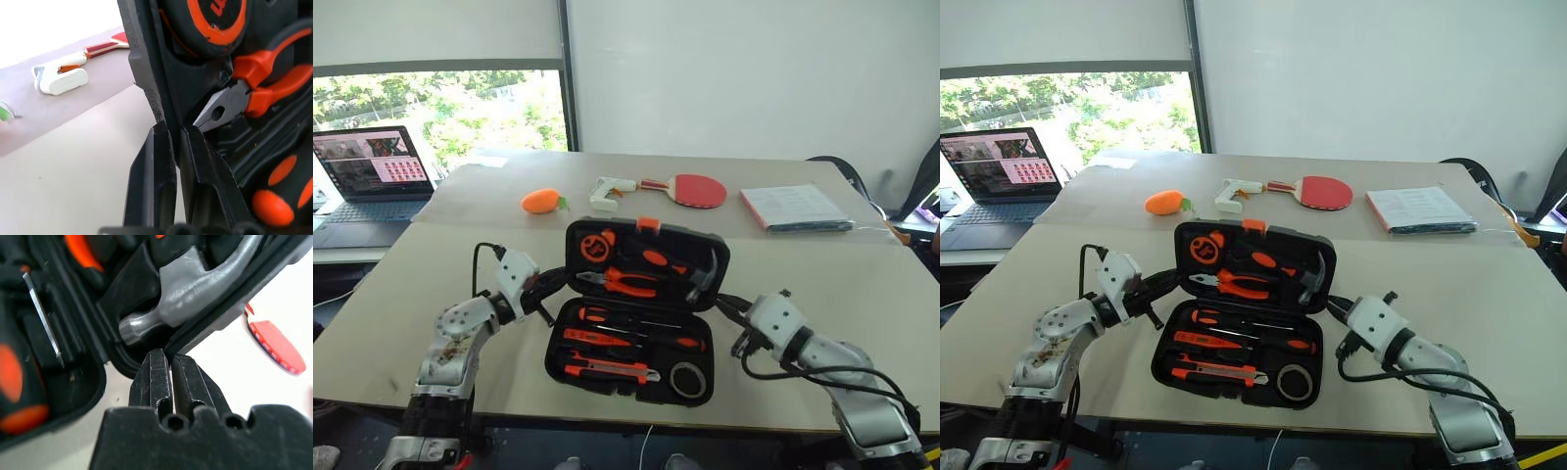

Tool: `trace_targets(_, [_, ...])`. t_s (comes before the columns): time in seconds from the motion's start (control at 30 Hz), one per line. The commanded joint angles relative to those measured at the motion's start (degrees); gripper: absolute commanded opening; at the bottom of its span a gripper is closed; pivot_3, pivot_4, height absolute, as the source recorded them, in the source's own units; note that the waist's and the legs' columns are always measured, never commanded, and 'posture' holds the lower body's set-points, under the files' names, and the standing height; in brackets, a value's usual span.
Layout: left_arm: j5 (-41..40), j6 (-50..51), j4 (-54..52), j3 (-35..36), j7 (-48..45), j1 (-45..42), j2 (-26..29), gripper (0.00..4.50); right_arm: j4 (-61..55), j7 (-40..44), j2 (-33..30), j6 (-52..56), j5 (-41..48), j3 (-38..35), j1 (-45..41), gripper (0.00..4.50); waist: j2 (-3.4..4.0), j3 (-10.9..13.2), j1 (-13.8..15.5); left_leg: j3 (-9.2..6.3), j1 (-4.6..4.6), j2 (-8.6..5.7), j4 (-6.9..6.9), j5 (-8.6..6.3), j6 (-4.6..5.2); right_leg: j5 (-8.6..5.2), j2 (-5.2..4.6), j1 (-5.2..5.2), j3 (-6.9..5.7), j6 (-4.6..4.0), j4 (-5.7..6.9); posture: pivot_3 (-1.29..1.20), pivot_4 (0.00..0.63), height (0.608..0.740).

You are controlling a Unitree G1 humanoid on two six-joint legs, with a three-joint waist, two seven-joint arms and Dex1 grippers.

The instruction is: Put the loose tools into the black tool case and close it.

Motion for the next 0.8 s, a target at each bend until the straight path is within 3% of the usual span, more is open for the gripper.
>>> trace_targets(0.03, [1.50, -8.31, -0.86, -0.38, -0.24, 0.83, 0.30, 0.04, 1.58, -2.25, -2.94, -14.32, -7.32, 0.00, -0.86, 0.00, 0.00, 0.00, 0.01, 0.01, 0.03, -0.01, 0.00, 0.00, 0.00, 0.00, -0.01, 0.03, 0.00, 0.00, 0.00, 0.00, 0.150, 0.740])
trace_targets(0.13, [2.71, -12.30, -0.94, -0.72, -0.17, 2.57, 0.99, 0.04, 4.70, -3.88, -5.43, -23.60, -12.05, 0.56, 0.14, 0.00, 0.00, 0.00, 0.05, 0.04, 0.07, -0.01, 0.00, 0.00, 0.00, 0.00, -0.01, 0.06, 0.01, 0.00, 0.00, 0.00, 0.150, 0.740])
trace_targets(0.3, [1.70, -12.03, -1.35, -0.16, -0.43, 5.41, 2.15, 0.04, 6.61, -3.66, -7.38, -27.70, -11.93, 0.79, 1.46, 0.00, 0.01, -0.01, 0.00, 0.05, 0.29, 0.01, -0.03, 0.00, 0.00, 0.00, -0.01, 0.27, 0.02, 0.00, -0.02, 0.00, 0.150, 0.740])
trace_targets(0.33, [1.43, -11.47, -1.91, 0.00, -0.56, 6.03, 2.59, 0.77, 6.13, -2.92, -7.76, -27.54, -10.99, 0.91, 1.88, 0.39, 0.01, -0.01, -0.07, 0.05, 0.40, 0.01, -0.04, -0.01, 0.01, 0.00, -0.01, 0.39, 0.02, 0.00, -0.03, 0.00, 0.150, 0.740])
trace_targets(0.43, [-0.32, -8.83, -4.80, 1.02, -1.70, 9.00, 4.67, 1.76, 2.86, -0.14, -9.79, -27.10, -8.11, 0.88, 4.42, 1.51, 0.01, -0.01, -0.11, 0.07, 0.97, 0.04, -0.16, -0.04, 0.06, -0.03, 0.00, 0.95, 0.02, 0.00, -0.18, 0.00, 0.150, 0.740])
trace_targets(0.67, [-5.42, -0.94, -12.99, 6.47, -7.34, 22.37, 14.25, 4.47, -4.81, 4.97, -14.58, -23.49, -1.67, -3.01, 13.28, 3.87, 0.04, -0.04, -0.19, 0.07, 1.04, 0.19, -0.16, -0.04, 0.06, -0.07, 0.00, 0.98, 0.03, -0.06, -0.12, 0.00, 0.150, 0.740])
trace_targets(0.73, [-7.53, 2.54, -13.86, 9.23, -12.71, 27.66, 19.82, 4.50, -9.11, 9.25, -17.38, -18.28, 4.67, -4.90, 18.83, 4.46, 0.04, -0.04, -0.15, 0.11, 1.15, 0.19, -0.15, -0.04, 0.06, -0.09, -0.02, 1.07, 0.04, -0.07, -0.10, 0.00, 0.150, 0.740])
trace_targets(0.8, [-8.84, 4.82, -13.26, 10.93, -16.73, 30.33, 24.24, 4.50, -12.67, 12.53, -19.67, -14.30, 9.48, -6.70, 22.97, 4.46, 0.03, -0.04, 0.10, 0.13, 1.18, 0.25, -0.18, -0.05, 0.06, -0.19, -0.02, 1.11, 0.01, -0.12, -0.10, 0.00, 0.150, 0.740])
